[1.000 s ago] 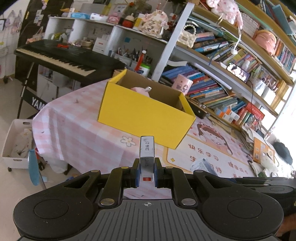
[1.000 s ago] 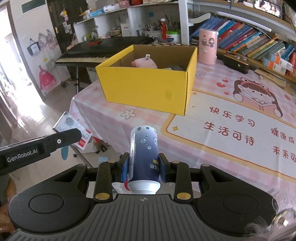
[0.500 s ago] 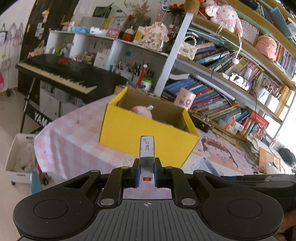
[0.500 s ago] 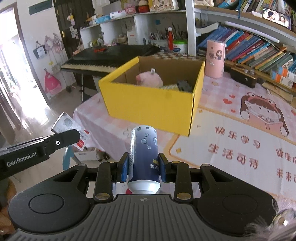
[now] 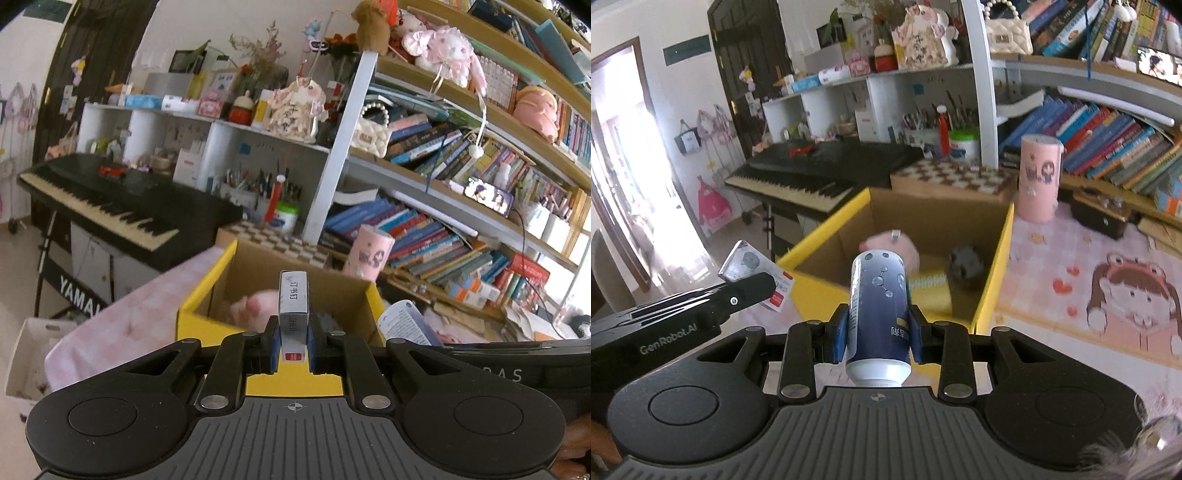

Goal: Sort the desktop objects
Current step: 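Lower both tools into the yellow box and open them, releasing box and bottle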

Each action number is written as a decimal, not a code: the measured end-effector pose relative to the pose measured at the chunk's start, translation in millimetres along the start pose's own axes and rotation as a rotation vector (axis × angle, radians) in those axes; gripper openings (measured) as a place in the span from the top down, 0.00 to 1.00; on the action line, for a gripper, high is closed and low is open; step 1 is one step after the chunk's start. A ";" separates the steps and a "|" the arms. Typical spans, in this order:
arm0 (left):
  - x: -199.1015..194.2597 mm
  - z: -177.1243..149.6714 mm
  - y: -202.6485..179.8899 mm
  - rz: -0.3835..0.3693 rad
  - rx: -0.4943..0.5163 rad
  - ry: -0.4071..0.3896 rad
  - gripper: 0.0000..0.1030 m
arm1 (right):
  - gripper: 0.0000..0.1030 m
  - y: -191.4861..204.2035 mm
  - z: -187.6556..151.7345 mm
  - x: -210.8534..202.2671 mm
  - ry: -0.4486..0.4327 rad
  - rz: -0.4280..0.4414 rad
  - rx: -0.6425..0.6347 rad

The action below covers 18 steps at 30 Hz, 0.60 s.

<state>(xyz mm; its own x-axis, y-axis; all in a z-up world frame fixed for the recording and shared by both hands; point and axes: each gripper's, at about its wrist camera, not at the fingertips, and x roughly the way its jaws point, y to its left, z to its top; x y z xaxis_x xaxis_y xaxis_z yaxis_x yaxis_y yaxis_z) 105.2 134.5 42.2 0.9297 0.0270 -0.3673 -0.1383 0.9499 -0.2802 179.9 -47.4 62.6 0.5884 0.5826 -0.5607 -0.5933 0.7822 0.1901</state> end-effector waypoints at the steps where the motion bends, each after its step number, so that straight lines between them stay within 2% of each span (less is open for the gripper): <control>1: 5.6 3.4 -2.1 0.004 0.003 -0.005 0.88 | 0.71 -3.9 6.0 3.5 -0.005 0.002 -0.002; 10: 53.4 19.1 -12.5 0.034 0.034 0.002 0.88 | 0.71 -38.8 42.5 32.7 -0.041 -0.001 0.003; 18: 97.2 22.4 -10.5 0.082 0.080 0.044 0.88 | 0.71 -62.6 60.4 74.9 -0.022 -0.032 -0.030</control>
<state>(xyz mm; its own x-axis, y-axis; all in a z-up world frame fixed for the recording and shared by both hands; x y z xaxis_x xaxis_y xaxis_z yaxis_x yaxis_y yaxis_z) 204.7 134.1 29.3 0.9001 0.0938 -0.4255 -0.1841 0.9670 -0.1764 294.3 -39.3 57.3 0.6189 0.5627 -0.5481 -0.5904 0.7934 0.1479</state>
